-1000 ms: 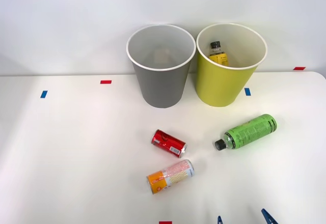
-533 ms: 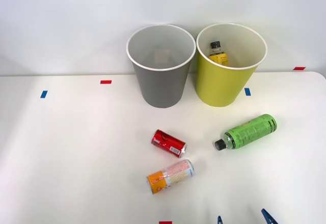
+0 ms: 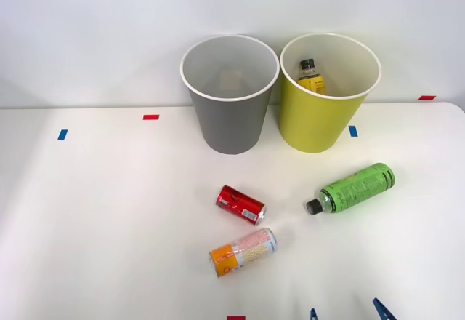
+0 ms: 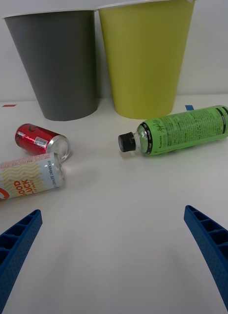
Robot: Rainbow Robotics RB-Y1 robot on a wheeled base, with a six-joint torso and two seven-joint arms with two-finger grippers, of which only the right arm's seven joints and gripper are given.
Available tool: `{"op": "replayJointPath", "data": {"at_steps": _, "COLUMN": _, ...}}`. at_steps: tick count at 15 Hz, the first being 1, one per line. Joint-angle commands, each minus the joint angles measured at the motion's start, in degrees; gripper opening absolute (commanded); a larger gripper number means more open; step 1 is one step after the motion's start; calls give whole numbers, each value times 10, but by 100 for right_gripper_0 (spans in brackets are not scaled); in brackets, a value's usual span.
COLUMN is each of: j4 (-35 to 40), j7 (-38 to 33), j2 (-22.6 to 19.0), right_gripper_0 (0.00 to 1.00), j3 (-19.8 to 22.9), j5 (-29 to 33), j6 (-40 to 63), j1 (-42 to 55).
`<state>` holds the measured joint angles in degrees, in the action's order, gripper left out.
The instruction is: Put cans in the gray bin, plastic bottles in the light green bin
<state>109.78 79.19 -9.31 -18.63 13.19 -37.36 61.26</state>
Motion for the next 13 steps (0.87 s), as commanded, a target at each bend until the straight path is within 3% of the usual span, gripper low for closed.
{"op": "replayJointPath", "data": {"at_steps": 1, "j4": 0, "j7": 0, "j2": 0, "right_gripper_0": 100, "j3": 0, "j5": 0, "j6": 0, "j1": 0}}
{"op": "replayJointPath", "data": {"at_steps": 13, "j4": 0, "j7": 0, "j2": 0, "right_gripper_0": 100, "j3": 0, "j5": 0, "j6": 0, "j1": 0}}
